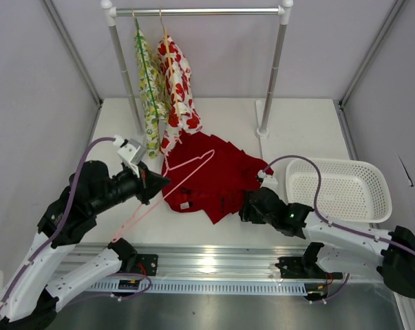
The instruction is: Place the skirt on the hanger
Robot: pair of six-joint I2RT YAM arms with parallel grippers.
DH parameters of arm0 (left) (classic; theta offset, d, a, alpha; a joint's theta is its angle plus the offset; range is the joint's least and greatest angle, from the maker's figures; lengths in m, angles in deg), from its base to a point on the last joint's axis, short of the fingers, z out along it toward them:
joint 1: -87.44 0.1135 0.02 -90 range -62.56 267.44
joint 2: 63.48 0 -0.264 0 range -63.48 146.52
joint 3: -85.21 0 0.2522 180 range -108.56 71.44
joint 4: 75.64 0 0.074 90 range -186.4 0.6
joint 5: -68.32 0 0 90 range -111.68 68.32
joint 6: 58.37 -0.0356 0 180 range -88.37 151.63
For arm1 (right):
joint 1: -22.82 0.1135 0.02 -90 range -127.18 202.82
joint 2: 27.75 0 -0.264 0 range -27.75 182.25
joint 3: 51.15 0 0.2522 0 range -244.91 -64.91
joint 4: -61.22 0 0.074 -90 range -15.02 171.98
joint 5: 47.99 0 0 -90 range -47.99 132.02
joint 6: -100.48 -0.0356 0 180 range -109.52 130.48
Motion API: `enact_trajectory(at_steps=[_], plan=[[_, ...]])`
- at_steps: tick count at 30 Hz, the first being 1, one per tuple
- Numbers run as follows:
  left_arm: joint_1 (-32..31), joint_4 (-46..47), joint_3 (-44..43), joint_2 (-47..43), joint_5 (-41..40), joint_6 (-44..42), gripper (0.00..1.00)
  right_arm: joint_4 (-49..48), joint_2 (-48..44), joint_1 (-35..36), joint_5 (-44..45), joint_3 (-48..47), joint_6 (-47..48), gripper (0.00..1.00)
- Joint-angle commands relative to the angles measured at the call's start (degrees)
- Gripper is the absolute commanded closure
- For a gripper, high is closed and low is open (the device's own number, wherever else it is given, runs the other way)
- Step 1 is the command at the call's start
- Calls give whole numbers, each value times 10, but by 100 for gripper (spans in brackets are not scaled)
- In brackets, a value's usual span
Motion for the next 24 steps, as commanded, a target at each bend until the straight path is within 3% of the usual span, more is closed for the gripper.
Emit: enact_trajectory(at_steps=[1, 5, 10, 18, 24], plan=[[-4, -40, 24, -17, 26, 22, 100, -74, 67, 7, 55, -33, -29, 45], [-5, -57, 44, -33, 36, 14, 100, -143, 90, -6, 50, -11, -45, 51], [-5, -68, 63, -42, 56, 8, 100, -210, 132, -11, 60, -13, -53, 49], [-5, -85, 71, -31, 89, -12, 100, -233, 207, -47, 58, -40, -52, 43], [-9, -59, 107, -8, 108, -2, 100, -234, 199, -130, 11, -57, -8, 69]])
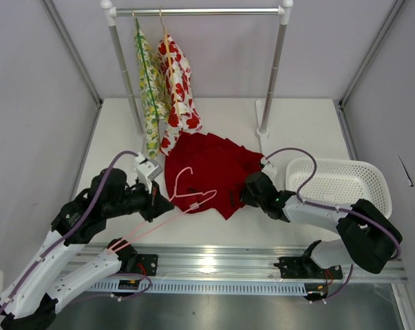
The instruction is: Place the skirt on the hanger
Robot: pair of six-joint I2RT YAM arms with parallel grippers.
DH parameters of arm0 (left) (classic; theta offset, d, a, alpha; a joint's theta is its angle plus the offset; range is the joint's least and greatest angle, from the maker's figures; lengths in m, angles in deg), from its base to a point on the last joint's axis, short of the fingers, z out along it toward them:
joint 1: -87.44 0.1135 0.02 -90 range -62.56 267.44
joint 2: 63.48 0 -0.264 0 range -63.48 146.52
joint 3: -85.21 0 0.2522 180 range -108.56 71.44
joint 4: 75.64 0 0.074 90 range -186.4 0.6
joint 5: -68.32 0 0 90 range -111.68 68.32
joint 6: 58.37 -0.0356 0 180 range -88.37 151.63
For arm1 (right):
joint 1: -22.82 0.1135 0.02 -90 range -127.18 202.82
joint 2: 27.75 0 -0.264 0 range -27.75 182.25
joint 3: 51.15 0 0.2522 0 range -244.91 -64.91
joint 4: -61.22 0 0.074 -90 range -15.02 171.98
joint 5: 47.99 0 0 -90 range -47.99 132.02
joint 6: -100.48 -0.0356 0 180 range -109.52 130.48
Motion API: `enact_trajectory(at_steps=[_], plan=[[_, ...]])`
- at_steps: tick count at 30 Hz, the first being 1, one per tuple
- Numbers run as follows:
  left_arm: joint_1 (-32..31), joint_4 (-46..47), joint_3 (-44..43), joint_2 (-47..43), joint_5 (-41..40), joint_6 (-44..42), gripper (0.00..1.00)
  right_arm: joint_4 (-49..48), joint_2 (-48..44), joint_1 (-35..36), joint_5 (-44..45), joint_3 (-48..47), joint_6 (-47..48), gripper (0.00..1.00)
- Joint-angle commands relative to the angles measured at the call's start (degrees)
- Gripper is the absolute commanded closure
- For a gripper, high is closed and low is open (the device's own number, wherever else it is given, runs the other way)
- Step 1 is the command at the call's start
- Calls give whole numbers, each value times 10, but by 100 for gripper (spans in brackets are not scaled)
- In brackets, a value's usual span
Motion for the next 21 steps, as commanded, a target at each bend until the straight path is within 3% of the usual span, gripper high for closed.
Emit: enact_trajectory(at_steps=[1, 5, 12, 21], plan=[[-7, 32, 23, 21, 21, 2, 100, -18, -7, -35, -5, -47, 35, 71], [-12, 69, 37, 43, 11, 18, 100, 33, 1, -48, 1, -95, 79, 75], [-26, 147, 51, 96, 6, 21, 100, 82, -1, -51, -7, -113, 94, 64], [-28, 170, 50, 131, -19, 10, 100, 91, -30, 25, 9, -79, 68, 66]])
